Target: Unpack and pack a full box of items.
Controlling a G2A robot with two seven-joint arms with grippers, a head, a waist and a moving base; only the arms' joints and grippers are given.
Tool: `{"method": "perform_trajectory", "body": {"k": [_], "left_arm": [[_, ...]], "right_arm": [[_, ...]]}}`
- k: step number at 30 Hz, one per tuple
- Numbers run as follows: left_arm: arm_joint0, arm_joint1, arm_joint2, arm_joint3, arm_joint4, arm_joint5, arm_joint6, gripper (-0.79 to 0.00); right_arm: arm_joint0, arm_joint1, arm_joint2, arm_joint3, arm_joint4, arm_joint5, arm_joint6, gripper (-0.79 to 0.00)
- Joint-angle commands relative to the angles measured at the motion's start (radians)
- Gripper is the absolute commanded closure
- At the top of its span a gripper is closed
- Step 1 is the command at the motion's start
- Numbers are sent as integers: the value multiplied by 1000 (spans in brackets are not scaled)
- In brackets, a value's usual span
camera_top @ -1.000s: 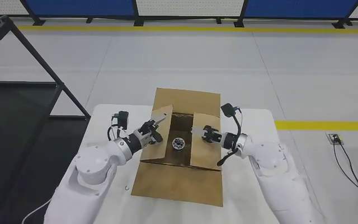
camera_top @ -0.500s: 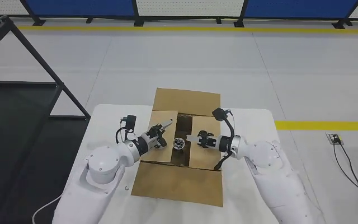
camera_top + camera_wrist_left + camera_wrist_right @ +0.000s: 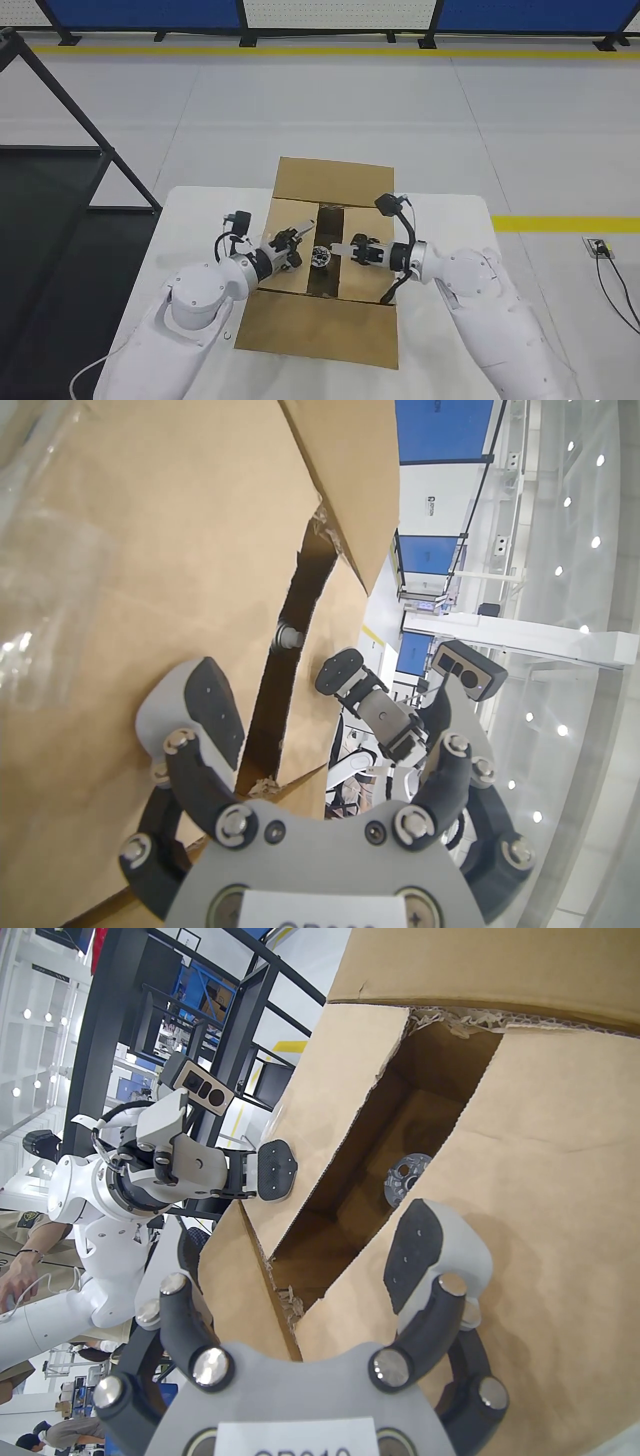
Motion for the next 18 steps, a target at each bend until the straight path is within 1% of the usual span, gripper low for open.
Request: {"method": "perform_trajectory", "body": {"k": [1, 13, 18], "left_arm": [[-1, -1, 4, 3, 5, -4, 1, -785], [-2, -5, 7, 11, 19, -13, 7, -785], [3, -5, -4, -9, 5, -23, 3, -785]], "right_arm": [[3, 1, -4, 3, 2, -4, -2, -785], [20, 9, -25, 23, 3, 3, -11, -785], [15, 15, -22, 2, 5, -7, -11, -785]]}}
